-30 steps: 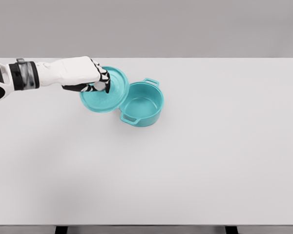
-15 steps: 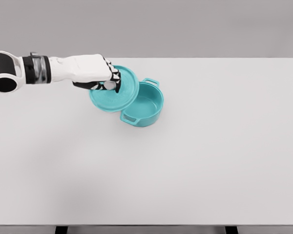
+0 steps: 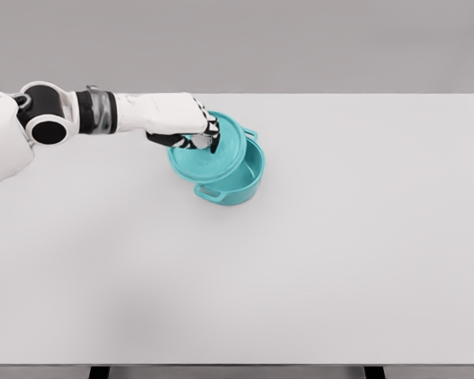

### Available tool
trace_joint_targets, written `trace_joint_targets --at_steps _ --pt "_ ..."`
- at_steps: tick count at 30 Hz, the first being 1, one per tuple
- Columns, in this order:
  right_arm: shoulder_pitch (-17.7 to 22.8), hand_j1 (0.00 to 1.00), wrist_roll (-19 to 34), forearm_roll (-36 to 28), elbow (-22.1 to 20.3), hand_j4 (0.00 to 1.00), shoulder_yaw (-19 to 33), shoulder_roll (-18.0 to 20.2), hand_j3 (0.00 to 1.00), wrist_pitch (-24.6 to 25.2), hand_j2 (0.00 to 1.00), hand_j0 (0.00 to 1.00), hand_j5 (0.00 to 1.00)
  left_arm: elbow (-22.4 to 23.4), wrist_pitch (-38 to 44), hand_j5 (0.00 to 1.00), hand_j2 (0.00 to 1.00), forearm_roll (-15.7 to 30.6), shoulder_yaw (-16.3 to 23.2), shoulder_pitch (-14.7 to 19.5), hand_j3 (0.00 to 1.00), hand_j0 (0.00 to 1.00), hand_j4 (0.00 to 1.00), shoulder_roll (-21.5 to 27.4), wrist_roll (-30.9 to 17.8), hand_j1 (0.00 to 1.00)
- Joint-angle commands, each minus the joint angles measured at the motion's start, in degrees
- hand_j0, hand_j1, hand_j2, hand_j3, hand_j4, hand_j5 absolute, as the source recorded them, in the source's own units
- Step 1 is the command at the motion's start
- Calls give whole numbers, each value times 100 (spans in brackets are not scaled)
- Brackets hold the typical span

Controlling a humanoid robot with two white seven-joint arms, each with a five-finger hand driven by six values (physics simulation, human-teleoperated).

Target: Cover the pot with left arm

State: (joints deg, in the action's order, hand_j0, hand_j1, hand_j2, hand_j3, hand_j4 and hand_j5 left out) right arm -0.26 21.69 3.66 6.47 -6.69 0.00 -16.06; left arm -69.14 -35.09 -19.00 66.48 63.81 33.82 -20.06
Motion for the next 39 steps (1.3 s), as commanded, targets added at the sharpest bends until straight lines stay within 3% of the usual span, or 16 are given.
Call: trace_joint_targets --at_steps 1,30,39 --pt "0 100 2 3 3 100 1 0 100 -3 100 100 100 128 9 49 49 37 94 9 49 49 49 -138 2 49" --pt "0 100 2 3 4 100 1 0 100 -3 100 100 100 331 9 49 49 45 340 193 49 49 49 -516 2 49" --pt "0 100 2 3 4 100 1 0 100 -3 100 100 100 436 9 61 61 46 375 237 61 61 61 -534 2 61"
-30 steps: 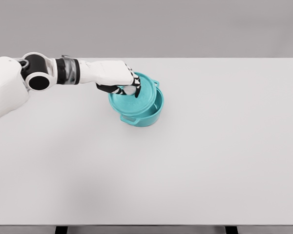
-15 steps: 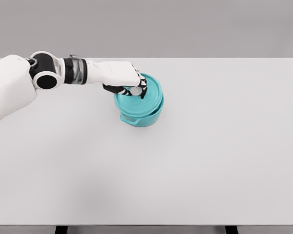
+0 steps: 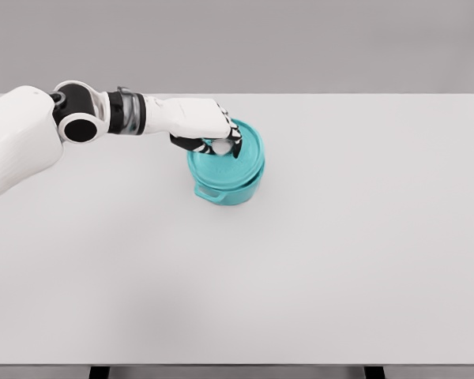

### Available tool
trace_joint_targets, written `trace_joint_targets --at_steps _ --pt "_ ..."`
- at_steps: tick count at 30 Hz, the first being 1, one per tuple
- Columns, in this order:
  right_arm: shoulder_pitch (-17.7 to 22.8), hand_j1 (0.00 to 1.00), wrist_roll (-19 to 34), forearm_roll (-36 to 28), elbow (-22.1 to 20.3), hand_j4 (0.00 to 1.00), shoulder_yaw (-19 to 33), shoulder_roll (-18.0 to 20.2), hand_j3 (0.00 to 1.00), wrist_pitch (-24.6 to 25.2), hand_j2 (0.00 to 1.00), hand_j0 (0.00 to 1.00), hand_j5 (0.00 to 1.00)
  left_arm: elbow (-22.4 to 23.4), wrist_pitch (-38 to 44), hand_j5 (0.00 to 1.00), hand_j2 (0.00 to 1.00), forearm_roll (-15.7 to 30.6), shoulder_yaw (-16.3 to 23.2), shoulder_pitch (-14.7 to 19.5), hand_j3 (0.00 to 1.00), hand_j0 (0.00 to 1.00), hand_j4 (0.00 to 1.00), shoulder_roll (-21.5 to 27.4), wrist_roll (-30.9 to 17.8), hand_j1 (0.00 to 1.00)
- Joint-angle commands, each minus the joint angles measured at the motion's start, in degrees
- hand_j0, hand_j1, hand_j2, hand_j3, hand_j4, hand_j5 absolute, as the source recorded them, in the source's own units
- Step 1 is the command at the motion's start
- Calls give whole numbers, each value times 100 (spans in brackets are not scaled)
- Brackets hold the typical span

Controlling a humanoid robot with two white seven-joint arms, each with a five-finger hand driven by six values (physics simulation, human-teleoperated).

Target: Cover the pot with left arm

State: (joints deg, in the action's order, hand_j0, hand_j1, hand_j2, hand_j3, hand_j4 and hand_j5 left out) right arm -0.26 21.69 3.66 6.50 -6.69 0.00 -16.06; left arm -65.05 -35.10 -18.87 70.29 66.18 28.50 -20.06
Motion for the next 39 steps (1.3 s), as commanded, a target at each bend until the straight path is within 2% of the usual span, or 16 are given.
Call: trace_joint_targets --at_steps 1,11,14,16,19,22,25,29,32,39 --pt "0 100 2 3 -8 100 1 0 100 -3 100 100 100 36 10 64 64 32 -6 9 64 64 64 -12 2 64" --pt "0 100 2 3 -8 100 1 0 100 -3 100 100 100 212 10 67 67 23 11 18 67 67 67 -91 -33 67" --pt "0 100 2 3 0 100 1 0 100 -3 100 100 100 239 10 69 69 32 11 26 69 69 69 -161 -472 69" --pt "0 100 2 3 0 100 1 0 100 -3 100 100 100 344 10 71 71 32 161 114 71 71 71 -178 -507 71" --pt "0 100 2 3 0 100 1 0 100 -3 100 100 100 379 10 81 81 32 170 114 81 81 81 -249 -525 81" --pt "0 100 2 3 -8 100 1 0 100 -3 100 100 100 379 10 86 86 32 170 123 86 86 86 -249 -543 86" --pt "0 100 2 3 0 100 1 0 100 -3 100 100 100 441 10 100 100 23 170 141 100 100 100 -249 -551 100" --pt "0 100 2 3 0 100 1 0 100 -3 100 100 100 441 10 100 100 23 170 149 100 100 100 -240 -578 100" --pt "0 100 2 3 -8 100 1 0 100 -3 100 100 100 441 10 100 100 23 170 149 100 100 100 -240 -955 100" --pt "0 100 2 3 -8 100 1 0 100 -3 100 100 100 405 10 100 100 50 170 229 100 100 100 -240 -982 100"
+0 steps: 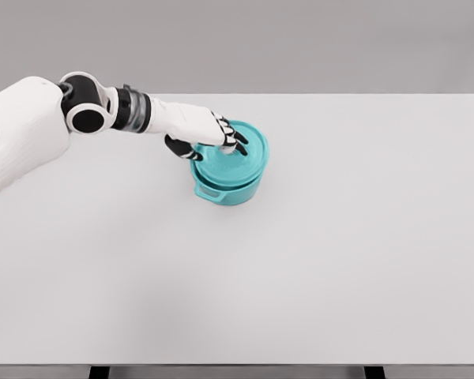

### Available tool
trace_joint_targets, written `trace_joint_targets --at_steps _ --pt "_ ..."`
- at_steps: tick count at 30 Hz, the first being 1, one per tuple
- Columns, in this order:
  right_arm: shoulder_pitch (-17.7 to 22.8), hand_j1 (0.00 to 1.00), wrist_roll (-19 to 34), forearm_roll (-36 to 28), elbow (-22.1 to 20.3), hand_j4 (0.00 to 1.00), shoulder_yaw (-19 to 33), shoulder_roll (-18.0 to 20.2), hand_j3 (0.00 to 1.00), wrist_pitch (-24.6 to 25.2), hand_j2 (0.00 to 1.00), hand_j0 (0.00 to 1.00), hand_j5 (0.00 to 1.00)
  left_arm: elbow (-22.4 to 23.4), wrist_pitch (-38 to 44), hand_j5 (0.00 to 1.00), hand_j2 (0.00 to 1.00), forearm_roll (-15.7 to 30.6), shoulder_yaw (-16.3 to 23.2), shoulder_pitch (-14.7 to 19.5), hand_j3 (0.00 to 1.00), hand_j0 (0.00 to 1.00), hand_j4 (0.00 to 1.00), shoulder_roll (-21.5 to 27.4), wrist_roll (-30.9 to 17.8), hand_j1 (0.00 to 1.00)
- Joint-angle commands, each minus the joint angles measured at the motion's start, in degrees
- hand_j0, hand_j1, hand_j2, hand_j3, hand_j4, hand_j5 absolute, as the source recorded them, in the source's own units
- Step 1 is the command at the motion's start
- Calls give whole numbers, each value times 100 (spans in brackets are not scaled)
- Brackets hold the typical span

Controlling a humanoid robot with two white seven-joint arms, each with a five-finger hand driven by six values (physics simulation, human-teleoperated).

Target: Cover the pot with left arm

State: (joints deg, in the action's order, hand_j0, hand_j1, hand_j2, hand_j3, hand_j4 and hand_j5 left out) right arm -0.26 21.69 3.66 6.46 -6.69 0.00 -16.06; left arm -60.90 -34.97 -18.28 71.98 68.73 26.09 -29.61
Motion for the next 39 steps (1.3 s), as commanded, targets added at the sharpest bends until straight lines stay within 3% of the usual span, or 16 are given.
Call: trace_joint_targets --at_steps 1,10,15,21,23,25,26,28,30,33,39 --pt "0 100 2 3 -4 100 1 0 100 -3 100 100 100 -18 -3 100 100 79 9 0 100 100 100 10 -27 100" --pt "0 100 2 3 4 100 1 0 100 -3 100 100 100 -124 -3 100 100 307 97 70 100 100 100 71 -19 100" --pt "0 100 2 3 4 100 1 0 100 -3 100 100 100 -361 -3 100 100 633 132 290 100 100 100 317 -19 100" --pt "0 100 2 3 4 100 1 0 100 -3 100 100 100 -379 -3 100 100 650 132 299 100 100 100 335 -10 100" --pt "0 100 2 3 -4 100 1 0 100 -3 100 100 100 -379 -3 100 100 870 132 369 100 100 100 344 7 100" --pt "0 100 2 3 4 100 1 0 100 -3 100 100 100 -580 -3 100 100 1440 132 431 100 100 100 616 25 100" --pt "0 100 2 3 -4 100 1 0 100 -3 100 100 100 -818 -3 100 100 1906 106 448 100 100 100 993 25 100" --pt "0 100 2 3 4 100 1 0 100 -3 100 100 100 -949 -3 100 100 2258 9 457 100 100 100 1521 34 100" --pt "0 100 2 3 4 100 1 0 100 -3 100 100 100 -1187 -3 100 100 2329 -263 168 100 100 100 2259 34 100" --pt "0 100 2 3 4 100 1 0 100 -3 100 100 100 -1126 -3 100 100 2320 -1317 -896 100 100 100 2805 34 100" --pt "0 100 2 3 -4 100 1 0 100 -3 100 100 100 -546 -3 100 100 2303 -1476 -1230 100 100 100 2875 34 100"
